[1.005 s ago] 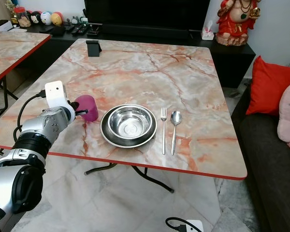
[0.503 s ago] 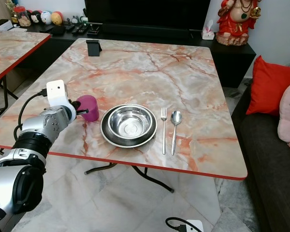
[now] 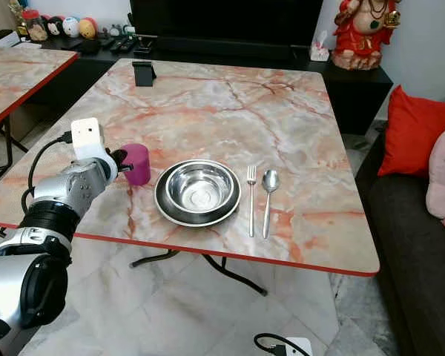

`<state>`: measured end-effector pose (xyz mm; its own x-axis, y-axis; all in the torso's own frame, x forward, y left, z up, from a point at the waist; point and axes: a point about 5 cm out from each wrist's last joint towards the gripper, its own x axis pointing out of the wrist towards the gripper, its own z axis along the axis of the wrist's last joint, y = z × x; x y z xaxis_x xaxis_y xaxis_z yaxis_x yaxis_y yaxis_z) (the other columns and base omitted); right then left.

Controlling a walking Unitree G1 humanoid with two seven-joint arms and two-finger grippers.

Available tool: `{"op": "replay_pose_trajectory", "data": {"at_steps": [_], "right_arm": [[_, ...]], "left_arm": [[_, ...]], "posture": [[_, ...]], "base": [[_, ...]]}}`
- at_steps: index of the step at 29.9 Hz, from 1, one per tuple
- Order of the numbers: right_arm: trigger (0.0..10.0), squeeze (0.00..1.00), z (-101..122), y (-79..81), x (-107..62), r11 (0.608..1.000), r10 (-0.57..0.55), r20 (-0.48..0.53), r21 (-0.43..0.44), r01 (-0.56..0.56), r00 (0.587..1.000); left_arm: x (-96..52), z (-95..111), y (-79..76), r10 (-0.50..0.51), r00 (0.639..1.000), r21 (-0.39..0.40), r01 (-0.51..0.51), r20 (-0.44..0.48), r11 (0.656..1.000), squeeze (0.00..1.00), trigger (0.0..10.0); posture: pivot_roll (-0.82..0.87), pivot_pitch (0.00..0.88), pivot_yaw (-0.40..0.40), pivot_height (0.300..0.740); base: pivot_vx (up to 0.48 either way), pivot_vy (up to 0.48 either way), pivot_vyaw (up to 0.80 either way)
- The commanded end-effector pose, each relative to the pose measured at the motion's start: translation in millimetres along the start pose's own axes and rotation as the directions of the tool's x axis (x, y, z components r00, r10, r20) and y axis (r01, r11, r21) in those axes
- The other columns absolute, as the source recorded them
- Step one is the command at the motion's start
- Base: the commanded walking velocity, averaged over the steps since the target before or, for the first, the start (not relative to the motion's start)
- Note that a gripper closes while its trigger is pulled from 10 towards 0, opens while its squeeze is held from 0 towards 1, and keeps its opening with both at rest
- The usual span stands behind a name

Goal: Setting the table

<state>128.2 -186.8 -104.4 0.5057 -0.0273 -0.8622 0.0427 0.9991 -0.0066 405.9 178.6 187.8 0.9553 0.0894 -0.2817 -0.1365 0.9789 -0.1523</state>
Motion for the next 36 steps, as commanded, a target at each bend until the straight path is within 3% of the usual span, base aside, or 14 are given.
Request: {"op": "replay_pose_trajectory", "data": {"at_steps": [1,3,6,8,9,12,14,18,19,26,30,36], "right_arm": [[10.0,0.0,-2,-2.5,-0.5,1.0,-0.006,-0.008,-0.002,0.006,1.0],[10.0,0.0,-2,-2.5,-0.6,1.0,-0.007,-0.007,-0.001,0.007,1.0],[10.0,0.0,-2,-2.5,-0.7,1.0,-0.009,-0.005,0.003,0.009,1.0],[10.0,0.0,-2,-2.6,-0.7,1.0,-0.011,-0.001,0.006,0.011,1.0],[10.0,0.0,-2,-2.9,-0.9,1.0,-0.017,0.005,0.01,0.017,1.0],[10.0,0.0,-2,-3.2,-1.0,1.0,-0.022,0.009,0.016,0.022,1.0],[10.0,0.0,-1,-3.7,-1.3,0.999,-0.026,0.019,0.023,0.026,0.999],[10.0,0.0,-1,-4.1,-1.5,0.999,-0.03,0.028,0.033,0.029,0.999],[10.0,0.0,-1,-4.3,-1.7,0.999,-0.033,0.032,0.038,0.032,0.999],[10.0,0.0,-2,-5.0,-2.1,0.998,-0.045,0.042,0.05,0.043,0.998],[10.0,0.0,-2,-7.5,-2.7,0.993,-0.084,0.052,0.085,0.079,0.995],[10.0,0.0,-2,-4.4,-2.3,0.992,-0.092,0.049,0.096,0.087,0.995]], "left_arm": [[-1.8,7,-4.4,-0.021,0.998,0.012,0.021,0.063,1.0,0.0,10.0],[-2.9,12,-6.5,-0.031,0.994,0.032,0.027,0.104,0.999,0.0,10.0],[-8.7,28,-9.7,-0.07,0.966,0.086,0.05,0.248,0.995,0.0,10.0],[-16.2,38,-12.3,-0.132,0.921,0.168,0.074,0.366,0.983,0.0,10.0],[-23.6,40,-11.9,-0.178,0.875,0.248,0.07,0.45,0.966,0.0,10.0],[-28.4,37,-12.5,-0.222,0.848,0.294,0.082,0.481,0.952,0.0,10.0],[-38.7,22,-12.0,-0.281,0.814,0.364,0.093,0.508,0.927,0.0,10.0],[-49.2,10,-13.4,-0.324,0.786,0.396,0.111,0.526,0.912,0.0,10.0],[-58.0,-3,-11.7,-0.349,0.769,0.429,0.108,0.535,0.897,0.0,10.0],[-70.7,-18,-1.1,-0.368,0.745,0.478,0.075,0.556,0.875,0.0,10.0],[-75.6,-23,14.7,-0.329,0.764,0.467,0.041,0.555,0.883,0.0,10.0],[-76.4,-26,18.6,-0.311,0.77,0.46,0.026,0.557,0.888,0.0,10.0]], "posture": [[0.04,0.0,-0.033,0.74],[0.04,0.0,-0.033,0.74],[0.03,0.0,-0.032,0.74],[0.03,0.0,-0.031,0.74],[0.03,0.0,-0.031,0.74],[0.03,0.0,-0.03,0.74],[0.03,0.0,-0.03,0.74],[0.03,0.0,-0.03,0.74],[0.03,0.0,-0.031,0.74],[0.03,0.0,-0.029,0.74],[0.04,0.0,-0.025,0.74],[0.02,0.0,-0.003,0.74]], "base": [[0.0,0.0,0.0],[0.0,0.0,0.0],[0.0,0.0,0.0],[0.0,0.0,0.0],[0.0,0.0,0.0],[0.0,0.0,0.0],[0.0,0.0,0.0],[0.0,0.0,0.0],[0.0,0.0,0.0],[0.0,0.0,0.0],[0.0,0.0,0.0],[0.0,0.0,0.0]]}}
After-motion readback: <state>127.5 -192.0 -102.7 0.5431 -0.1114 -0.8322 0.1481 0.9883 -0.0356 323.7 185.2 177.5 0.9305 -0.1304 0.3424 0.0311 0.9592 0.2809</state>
